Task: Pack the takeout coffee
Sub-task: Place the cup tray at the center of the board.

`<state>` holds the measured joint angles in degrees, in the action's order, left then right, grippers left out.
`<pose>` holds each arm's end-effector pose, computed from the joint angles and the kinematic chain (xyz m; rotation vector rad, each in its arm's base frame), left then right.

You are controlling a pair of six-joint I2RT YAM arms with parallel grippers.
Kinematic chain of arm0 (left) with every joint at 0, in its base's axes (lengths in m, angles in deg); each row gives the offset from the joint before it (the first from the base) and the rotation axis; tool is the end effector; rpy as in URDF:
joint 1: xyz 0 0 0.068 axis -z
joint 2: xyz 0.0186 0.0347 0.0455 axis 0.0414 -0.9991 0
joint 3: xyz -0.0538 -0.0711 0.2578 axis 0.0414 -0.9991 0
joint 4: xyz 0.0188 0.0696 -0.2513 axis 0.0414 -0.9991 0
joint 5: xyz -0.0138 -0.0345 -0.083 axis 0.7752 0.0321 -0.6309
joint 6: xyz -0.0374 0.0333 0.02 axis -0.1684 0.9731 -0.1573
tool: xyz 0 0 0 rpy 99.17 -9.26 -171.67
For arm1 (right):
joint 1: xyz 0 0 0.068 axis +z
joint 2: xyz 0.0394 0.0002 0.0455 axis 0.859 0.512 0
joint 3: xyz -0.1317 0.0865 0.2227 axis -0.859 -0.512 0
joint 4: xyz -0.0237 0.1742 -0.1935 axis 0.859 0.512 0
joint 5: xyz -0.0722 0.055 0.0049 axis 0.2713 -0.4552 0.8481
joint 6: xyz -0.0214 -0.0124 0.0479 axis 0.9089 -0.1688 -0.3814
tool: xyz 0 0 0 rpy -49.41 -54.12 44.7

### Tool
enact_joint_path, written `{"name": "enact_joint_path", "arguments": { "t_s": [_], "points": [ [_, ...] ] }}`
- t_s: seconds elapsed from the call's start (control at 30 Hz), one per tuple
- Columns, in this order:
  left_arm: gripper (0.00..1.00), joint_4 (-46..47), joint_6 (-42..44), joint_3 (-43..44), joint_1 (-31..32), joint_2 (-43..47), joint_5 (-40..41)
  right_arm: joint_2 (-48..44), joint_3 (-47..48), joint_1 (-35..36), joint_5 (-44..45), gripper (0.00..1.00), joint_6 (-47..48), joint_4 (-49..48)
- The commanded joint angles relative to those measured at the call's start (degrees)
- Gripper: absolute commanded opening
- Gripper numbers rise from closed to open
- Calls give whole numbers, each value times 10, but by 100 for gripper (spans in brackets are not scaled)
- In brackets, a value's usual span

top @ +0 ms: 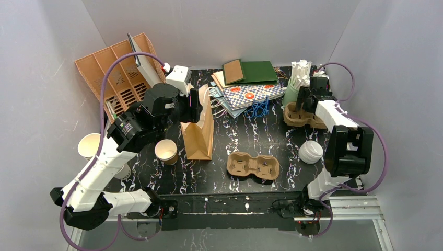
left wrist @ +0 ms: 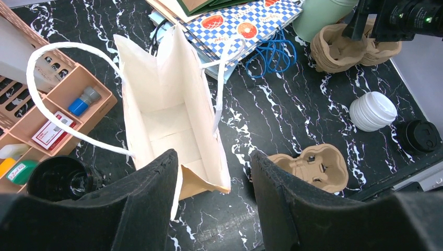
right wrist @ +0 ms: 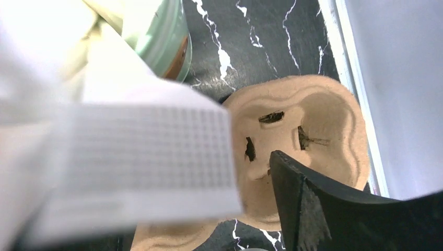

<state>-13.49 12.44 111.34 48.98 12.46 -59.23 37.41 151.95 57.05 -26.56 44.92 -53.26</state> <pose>0.1511 -0.1429 0.4761 0.2489 1.8896 -0.4539 0.3627 -0.0242 0.2344 0.3399 2.2936 -0.3098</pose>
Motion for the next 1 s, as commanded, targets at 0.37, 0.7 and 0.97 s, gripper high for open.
{"name": "enact_joint_path", "arguments": {
  "t_s": [0.37, 0.7, 0.97],
  "points": [
    [53, -110, 16, 121, 0, -16, 51, -222, -28, 42, -85, 98, -114, 181],
    [57, -173, 15, 129, -6, -48, 125, -280, -48, 334, -10, 96, -360, 320],
    [58, -155, 9, 60, -49, -50, 107, -218, -59, 570, 55, 96, -554, 356]
  ]
}}
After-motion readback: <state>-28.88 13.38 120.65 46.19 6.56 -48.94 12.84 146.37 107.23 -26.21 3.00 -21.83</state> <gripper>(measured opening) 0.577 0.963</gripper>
